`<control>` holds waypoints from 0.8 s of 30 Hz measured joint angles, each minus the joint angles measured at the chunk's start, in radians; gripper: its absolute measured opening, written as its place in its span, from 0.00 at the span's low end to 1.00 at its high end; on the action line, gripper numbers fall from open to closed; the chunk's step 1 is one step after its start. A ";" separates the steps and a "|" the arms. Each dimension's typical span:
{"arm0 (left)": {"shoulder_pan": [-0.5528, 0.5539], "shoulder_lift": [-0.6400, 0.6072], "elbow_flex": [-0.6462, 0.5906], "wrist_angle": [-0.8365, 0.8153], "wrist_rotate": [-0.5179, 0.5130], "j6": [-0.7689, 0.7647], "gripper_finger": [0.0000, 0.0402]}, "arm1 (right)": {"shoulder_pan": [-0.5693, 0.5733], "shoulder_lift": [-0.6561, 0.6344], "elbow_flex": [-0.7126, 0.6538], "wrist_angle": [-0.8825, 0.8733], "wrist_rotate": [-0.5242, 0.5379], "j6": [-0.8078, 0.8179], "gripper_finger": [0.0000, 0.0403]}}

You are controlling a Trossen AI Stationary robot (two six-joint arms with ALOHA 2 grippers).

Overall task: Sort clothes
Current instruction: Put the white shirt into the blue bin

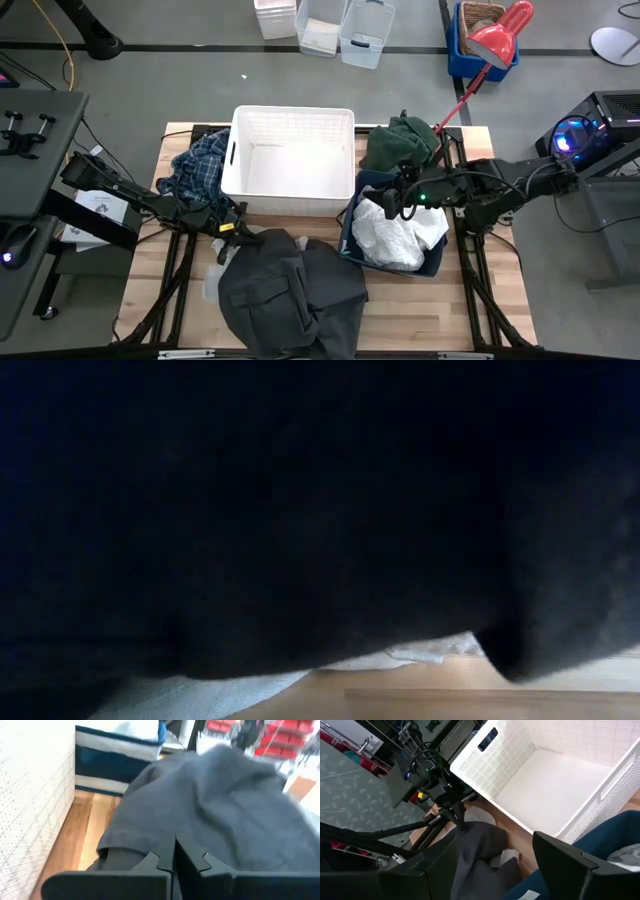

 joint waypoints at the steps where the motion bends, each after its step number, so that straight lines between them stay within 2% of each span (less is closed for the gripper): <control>1: 0.000 0.000 0.000 0.016 0.000 -0.028 0.00 | 0.000 0.000 0.000 0.000 -0.002 0.000 0.62; 6: 0.000 0.000 0.000 0.064 -0.001 -0.131 0.00 | 0.000 0.000 0.000 0.001 -0.008 -0.005 0.62; 12: 0.002 0.000 0.008 0.142 -0.020 -0.374 0.00 | 0.000 0.000 0.000 0.001 -0.011 -0.007 0.62; 17: -0.039 0.001 0.122 0.138 -0.004 -0.408 0.04 | 0.000 0.000 0.000 0.001 -0.029 -0.015 0.62; 20: -0.080 0.003 0.272 -0.066 0.010 -0.376 0.10 | 0.000 0.000 0.000 0.001 -0.034 -0.032 0.62; 24: -0.165 0.053 0.550 -0.534 0.057 -0.351 0.23 | 0.000 0.000 0.000 0.000 -0.071 -0.034 0.62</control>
